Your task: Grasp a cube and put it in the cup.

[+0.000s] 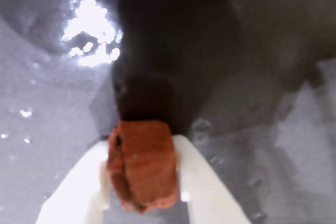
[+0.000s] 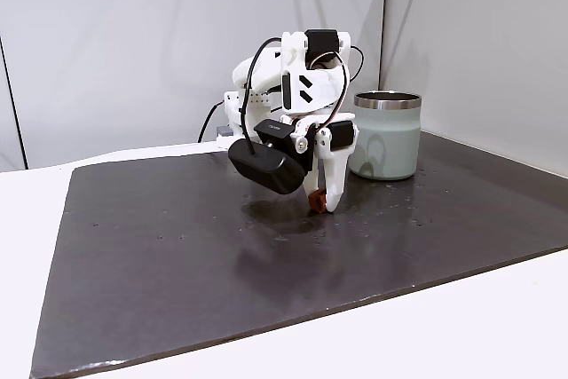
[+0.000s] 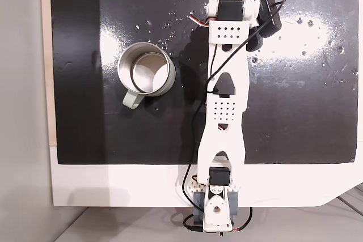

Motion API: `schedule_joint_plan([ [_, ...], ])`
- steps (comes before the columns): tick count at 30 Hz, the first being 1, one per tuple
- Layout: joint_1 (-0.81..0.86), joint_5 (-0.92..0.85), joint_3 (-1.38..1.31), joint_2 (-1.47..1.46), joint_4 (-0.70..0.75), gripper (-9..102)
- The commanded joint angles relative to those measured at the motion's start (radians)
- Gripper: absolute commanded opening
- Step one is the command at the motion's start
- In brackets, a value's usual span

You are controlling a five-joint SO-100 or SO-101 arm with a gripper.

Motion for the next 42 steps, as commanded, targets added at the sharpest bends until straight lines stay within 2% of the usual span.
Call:
schedule_joint_plan([
  [1,0.015,-0.003,-0.048,0.015,0.006,5],
  [9,0.02,0.021,-0.02,0.091,0.008,5],
  [33,-0.032,0.006,0.604,1.025,0.006,6],
  [42,-0.072,-0.012,0.696,1.167,0.006,6],
])
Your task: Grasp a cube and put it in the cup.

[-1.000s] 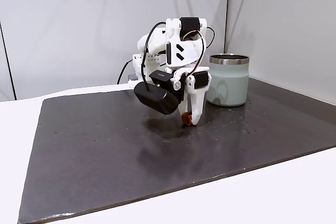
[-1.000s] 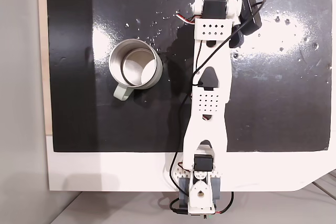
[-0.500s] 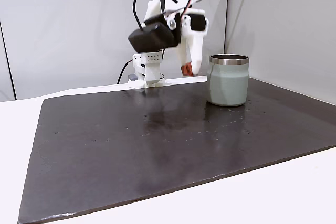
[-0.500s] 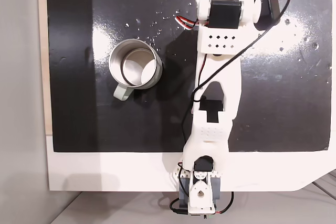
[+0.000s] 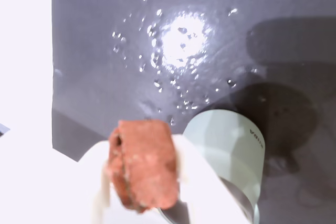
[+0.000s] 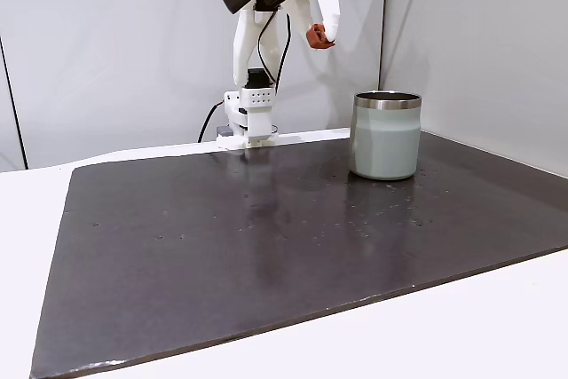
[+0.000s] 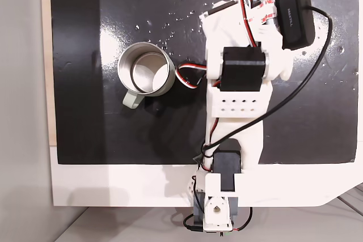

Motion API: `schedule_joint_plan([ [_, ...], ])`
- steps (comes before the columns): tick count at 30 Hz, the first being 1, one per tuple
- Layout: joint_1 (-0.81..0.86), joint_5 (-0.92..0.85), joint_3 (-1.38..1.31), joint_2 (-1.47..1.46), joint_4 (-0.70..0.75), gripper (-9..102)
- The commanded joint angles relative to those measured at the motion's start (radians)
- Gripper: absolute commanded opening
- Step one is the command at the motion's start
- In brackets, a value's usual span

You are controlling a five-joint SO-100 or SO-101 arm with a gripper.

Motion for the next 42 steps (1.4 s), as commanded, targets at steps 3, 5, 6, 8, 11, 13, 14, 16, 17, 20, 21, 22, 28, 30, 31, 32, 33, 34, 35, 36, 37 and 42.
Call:
schedule_joint_plan([
  [3,-0.044,-0.012,0.04,0.103,0.005,6],
  [5,-0.077,-0.008,0.066,0.117,0.005,6],
  [6,-0.094,-0.005,0.08,0.123,0.005,6],
  [8,-0.135,0.009,0.11,0.135,0.005,6],
  [11,-0.207,0.037,0.167,0.155,0.005,6],
  [13,-0.261,0.051,0.204,0.166,0.005,6],
  [14,-0.285,0.058,0.222,0.169,0.005,6],
  [16,-0.334,0.074,0.249,0.17,0.005,5],
  [17,-0.356,0.081,0.262,0.17,0.005,5],
  [20,-0.419,0.098,0.298,0.169,0.005,5],
  [21,-0.439,0.103,0.31,0.169,0.005,5],
  [22,-0.456,0.107,0.321,0.169,0.005,5],
  [28,-0.509,0.123,0.357,0.163,0.003,5],
  [30,-0.512,0.124,0.364,0.163,0.003,5],
  [31,-0.512,0.124,0.365,0.163,0.003,5],
  [32,-0.511,0.124,0.367,0.163,0.003,5],
  [33,-0.509,0.124,0.368,0.163,0.003,5],
  [34,-0.506,0.124,0.37,0.163,0.003,5],
  [35,-0.505,0.124,0.37,0.163,0.003,5],
  [36,-0.502,0.124,0.373,0.164,0.003,5],
  [37,-0.5,0.124,0.377,0.17,0.003,6],
  [42,-0.499,0.124,0.4,0.198,0.002,20],
])
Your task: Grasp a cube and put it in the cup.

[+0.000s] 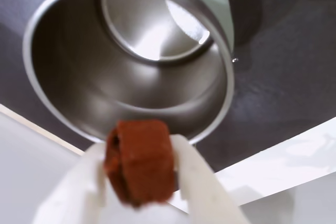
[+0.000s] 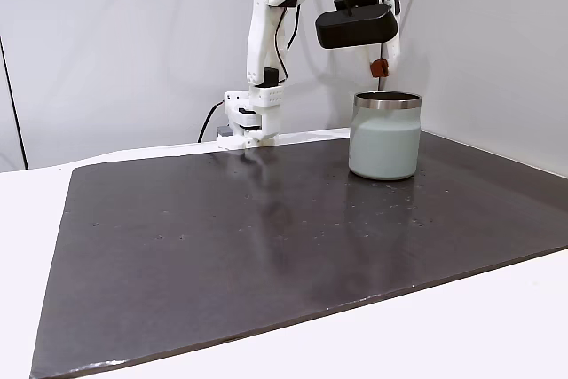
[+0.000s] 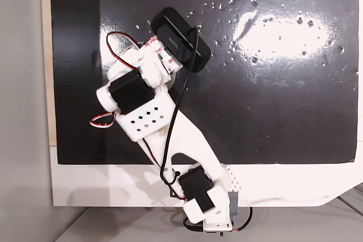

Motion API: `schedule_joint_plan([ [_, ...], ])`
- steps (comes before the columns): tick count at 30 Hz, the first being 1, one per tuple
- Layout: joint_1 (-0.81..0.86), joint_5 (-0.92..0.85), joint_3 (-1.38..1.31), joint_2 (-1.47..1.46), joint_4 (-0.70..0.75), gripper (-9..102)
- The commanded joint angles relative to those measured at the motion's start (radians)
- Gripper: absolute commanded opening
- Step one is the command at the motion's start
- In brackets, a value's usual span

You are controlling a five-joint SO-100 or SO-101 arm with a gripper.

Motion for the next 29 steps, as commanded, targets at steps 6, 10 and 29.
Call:
schedule_joint_plan([
  [6,0.031,0.026,0.012,0.086,0.002,27],
  [10,0.043,0.032,0.049,0.091,0.0,27],
  [29,-0.009,0.066,0.169,0.164,0.0,25],
])
